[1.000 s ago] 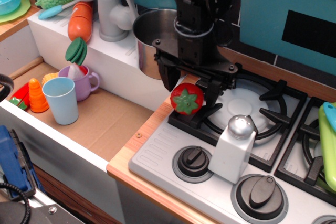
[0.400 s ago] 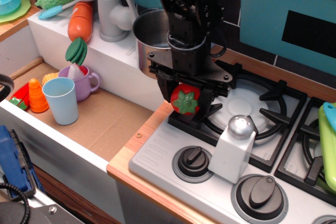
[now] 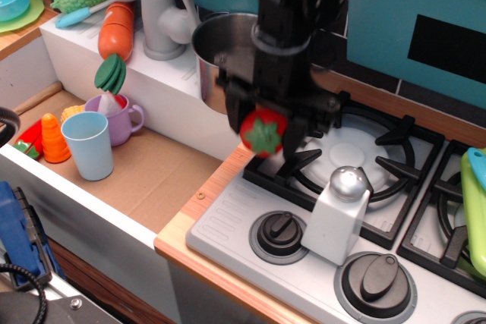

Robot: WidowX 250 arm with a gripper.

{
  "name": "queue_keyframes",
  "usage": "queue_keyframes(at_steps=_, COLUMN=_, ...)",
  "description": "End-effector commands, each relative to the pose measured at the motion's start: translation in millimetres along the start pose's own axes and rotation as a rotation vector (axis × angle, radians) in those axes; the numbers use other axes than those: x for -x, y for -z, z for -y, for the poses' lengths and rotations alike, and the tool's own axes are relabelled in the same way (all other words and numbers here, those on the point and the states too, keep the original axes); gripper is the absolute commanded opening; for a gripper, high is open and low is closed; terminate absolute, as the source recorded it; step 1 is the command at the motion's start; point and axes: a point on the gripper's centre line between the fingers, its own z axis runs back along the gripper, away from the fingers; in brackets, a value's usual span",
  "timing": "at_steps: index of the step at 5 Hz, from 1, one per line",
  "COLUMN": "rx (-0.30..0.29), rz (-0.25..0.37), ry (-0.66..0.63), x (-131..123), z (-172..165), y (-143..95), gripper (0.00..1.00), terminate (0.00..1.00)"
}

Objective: Put strawberry in pot

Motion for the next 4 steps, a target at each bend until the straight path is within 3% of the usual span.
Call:
queue_keyframes(at_steps=1, rx=-0.113, rz=0.084, ry=0.064, x=-23.9, z=-16.7, y=-35.8, gripper=0.00, terminate=0.00)
queue_keyframes(at_steps=4, rx=-0.063, rz=0.092, ry=0.190, x=-72.8, z=-61.0, y=-28.9, gripper=0.00, terminate=0.00)
